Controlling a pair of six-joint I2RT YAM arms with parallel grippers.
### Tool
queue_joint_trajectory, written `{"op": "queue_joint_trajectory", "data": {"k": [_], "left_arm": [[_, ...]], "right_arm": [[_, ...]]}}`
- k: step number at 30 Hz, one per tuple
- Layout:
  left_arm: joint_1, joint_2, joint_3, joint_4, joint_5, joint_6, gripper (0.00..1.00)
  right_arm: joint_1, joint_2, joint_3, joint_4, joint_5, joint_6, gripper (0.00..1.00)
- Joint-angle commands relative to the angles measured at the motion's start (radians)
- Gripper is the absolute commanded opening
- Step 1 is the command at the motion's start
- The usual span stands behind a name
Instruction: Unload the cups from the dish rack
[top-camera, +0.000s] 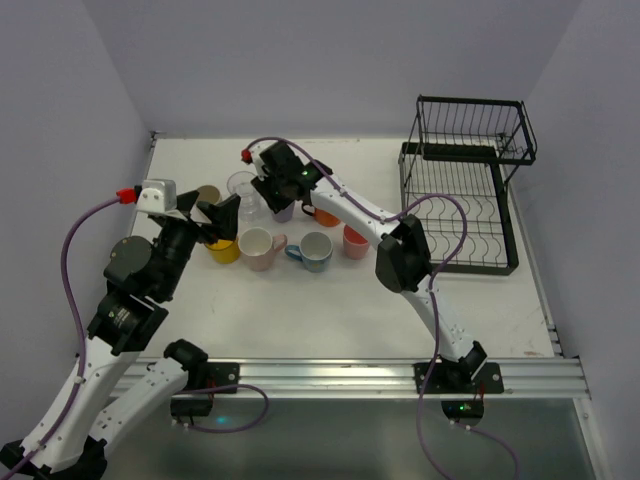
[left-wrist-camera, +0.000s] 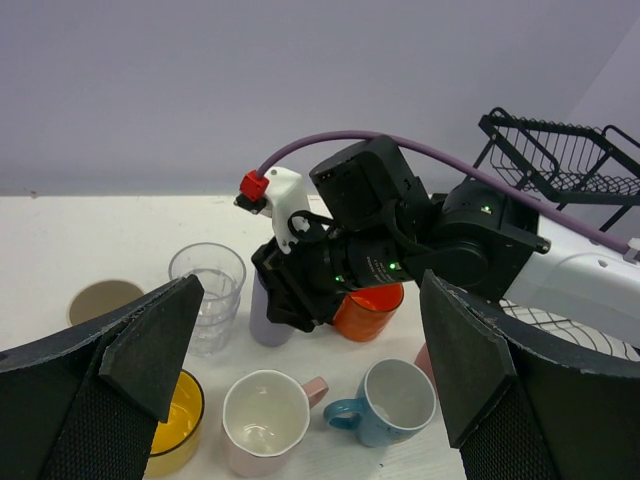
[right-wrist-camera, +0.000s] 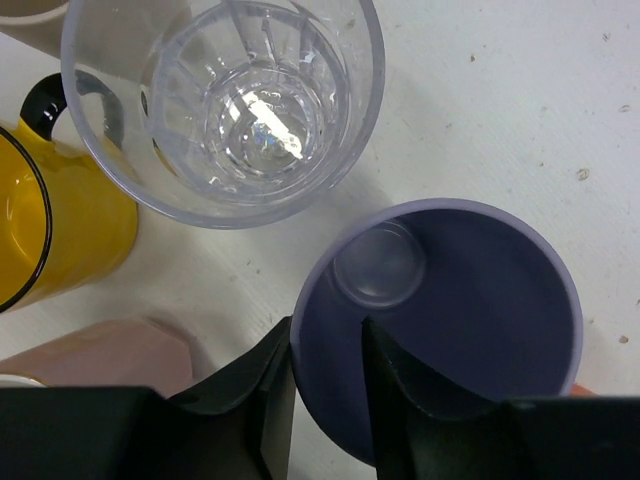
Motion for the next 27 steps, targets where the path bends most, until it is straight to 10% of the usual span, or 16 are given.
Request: {"op": "queue_joint_trajectory", "data": {"k": [1, 17, 27], "left_arm": [[0.010, 0.005, 0.021, 0.023, -0.015, 0.011, 1.00], [0.016, 0.006, 0.019, 0.025, -0.011, 0.008, 1.00], [0.018, 0.000, 0.054, 0.022, -0.021, 0.007, 1.00]], "right_arm": [[0.008, -0.019, 0.038, 0.011, 0.008, -0.073, 0.36], [0.008, -0.349, -0.281, 0.319, 0.020, 0.030, 0.99], [0.008, -0.683, -0.602, 0.604, 0.058, 0.147, 0.99]]}}
